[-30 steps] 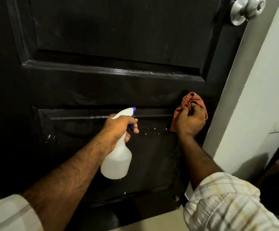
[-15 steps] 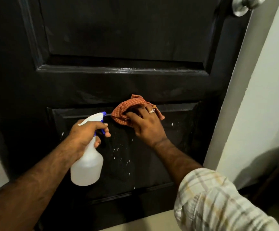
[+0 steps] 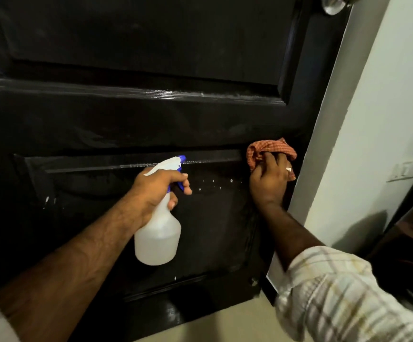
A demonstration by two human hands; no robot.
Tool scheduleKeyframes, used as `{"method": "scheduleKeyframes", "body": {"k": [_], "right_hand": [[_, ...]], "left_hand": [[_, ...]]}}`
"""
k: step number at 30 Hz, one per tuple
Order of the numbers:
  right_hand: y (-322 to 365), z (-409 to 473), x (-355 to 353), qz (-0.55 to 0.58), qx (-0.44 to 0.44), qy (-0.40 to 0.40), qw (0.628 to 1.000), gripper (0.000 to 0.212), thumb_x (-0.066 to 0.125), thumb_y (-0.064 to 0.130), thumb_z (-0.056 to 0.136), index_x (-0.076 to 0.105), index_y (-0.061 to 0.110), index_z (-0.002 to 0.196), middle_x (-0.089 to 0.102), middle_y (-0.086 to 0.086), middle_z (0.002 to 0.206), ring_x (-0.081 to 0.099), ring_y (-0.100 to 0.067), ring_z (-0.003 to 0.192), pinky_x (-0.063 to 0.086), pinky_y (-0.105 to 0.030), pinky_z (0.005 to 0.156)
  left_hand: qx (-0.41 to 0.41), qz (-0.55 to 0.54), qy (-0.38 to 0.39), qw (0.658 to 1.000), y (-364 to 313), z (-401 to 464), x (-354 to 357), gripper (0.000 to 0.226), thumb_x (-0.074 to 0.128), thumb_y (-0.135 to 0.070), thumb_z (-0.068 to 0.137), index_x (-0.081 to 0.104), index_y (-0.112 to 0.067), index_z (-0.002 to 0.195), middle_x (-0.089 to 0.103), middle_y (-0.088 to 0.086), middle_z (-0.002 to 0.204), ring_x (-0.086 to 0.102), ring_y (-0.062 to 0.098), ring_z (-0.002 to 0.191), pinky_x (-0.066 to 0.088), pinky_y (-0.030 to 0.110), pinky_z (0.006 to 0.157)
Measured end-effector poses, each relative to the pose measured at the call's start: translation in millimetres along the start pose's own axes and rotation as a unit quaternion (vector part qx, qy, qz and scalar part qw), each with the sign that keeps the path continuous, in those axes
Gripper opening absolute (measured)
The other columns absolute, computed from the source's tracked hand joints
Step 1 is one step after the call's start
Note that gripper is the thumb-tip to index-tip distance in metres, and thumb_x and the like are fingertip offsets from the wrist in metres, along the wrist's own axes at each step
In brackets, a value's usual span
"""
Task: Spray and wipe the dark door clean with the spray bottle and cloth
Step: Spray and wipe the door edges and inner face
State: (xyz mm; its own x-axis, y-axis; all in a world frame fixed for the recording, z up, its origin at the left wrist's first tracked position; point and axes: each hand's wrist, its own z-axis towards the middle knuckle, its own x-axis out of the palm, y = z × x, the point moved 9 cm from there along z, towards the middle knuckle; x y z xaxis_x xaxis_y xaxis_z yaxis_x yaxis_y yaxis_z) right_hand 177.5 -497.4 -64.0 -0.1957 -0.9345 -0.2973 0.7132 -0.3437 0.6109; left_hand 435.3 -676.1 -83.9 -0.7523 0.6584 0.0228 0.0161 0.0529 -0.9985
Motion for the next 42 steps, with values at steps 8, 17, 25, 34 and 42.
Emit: {"method": "scheduleKeyframes", "body": {"k": [8, 17, 25, 34, 42], "right_hand": [[-10, -5, -9, 0.150, 0.374, -0.028, 0.915, 0.044, 0.062, 0.028, 0.103, 0.058, 0.022, 0.146, 0.066, -0.007, 0.140, 0.066, -0.031, 0.126, 0.055, -0.036, 0.095], [63, -27, 19, -0.002, 0.122, -0.006, 0.993, 0.050, 0.062, 0.017, 0.090, 0.060, 0.008, 0.139, 0.046, -0.023, 0.151, 0.045, -0.046, 0.134, 0.039, -0.052, 0.110], [145, -85, 57, 0.006, -0.118, -0.048, 0.992, 0.027, 0.061, 0.013, 0.085, 0.069, 0.008, 0.111, 0.059, -0.023, 0.127, 0.055, -0.048, 0.114, 0.050, -0.059, 0.095], [320, -193, 122, 0.048, -0.346, 0.050, 0.936, 0.034, 0.064, 0.015, 0.087, 0.075, 0.016, 0.120, 0.064, -0.018, 0.121, 0.051, -0.040, 0.106, 0.043, -0.049, 0.087], [335, -252, 167, 0.048, -0.572, 0.100, 0.813, 0.028, 0.066, 0.012, 0.097, 0.077, 0.008, 0.123, 0.063, -0.022, 0.144, 0.049, -0.042, 0.139, 0.042, -0.057, 0.111]], "left_hand": [[-0.007, -0.006, -0.034, 0.999, 6, -15, -35, 0.021, 0.073, -0.016, 0.095, 0.075, 0.005, 0.097, 0.079, 0.025, 0.090, 0.046, 0.018, 0.043, 0.039, 0.028, 0.046], [-0.011, -0.021, -0.078, 0.997, -1, -22, -91, 0.019, 0.073, -0.016, 0.095, 0.075, 0.003, 0.098, 0.080, 0.023, 0.092, 0.049, 0.016, 0.042, 0.042, 0.030, 0.048], [-0.001, -0.030, -0.155, 0.987, 30, -43, -175, 0.017, 0.071, -0.012, 0.094, 0.075, 0.004, 0.098, 0.079, 0.023, 0.090, 0.049, 0.016, 0.041, 0.040, 0.030, 0.047], [0.026, -0.057, -0.261, 0.963, 77, -79, -290, 0.024, 0.069, -0.007, 0.090, 0.070, 0.009, 0.108, 0.077, 0.025, 0.088, 0.045, 0.023, 0.045, 0.040, 0.027, 0.041], [0.045, -0.063, -0.285, 0.955, 86, -87, -315, 0.018, 0.068, -0.006, 0.091, 0.074, 0.006, 0.103, 0.077, 0.023, 0.086, 0.049, 0.031, 0.053, 0.041, 0.029, 0.046]]}}
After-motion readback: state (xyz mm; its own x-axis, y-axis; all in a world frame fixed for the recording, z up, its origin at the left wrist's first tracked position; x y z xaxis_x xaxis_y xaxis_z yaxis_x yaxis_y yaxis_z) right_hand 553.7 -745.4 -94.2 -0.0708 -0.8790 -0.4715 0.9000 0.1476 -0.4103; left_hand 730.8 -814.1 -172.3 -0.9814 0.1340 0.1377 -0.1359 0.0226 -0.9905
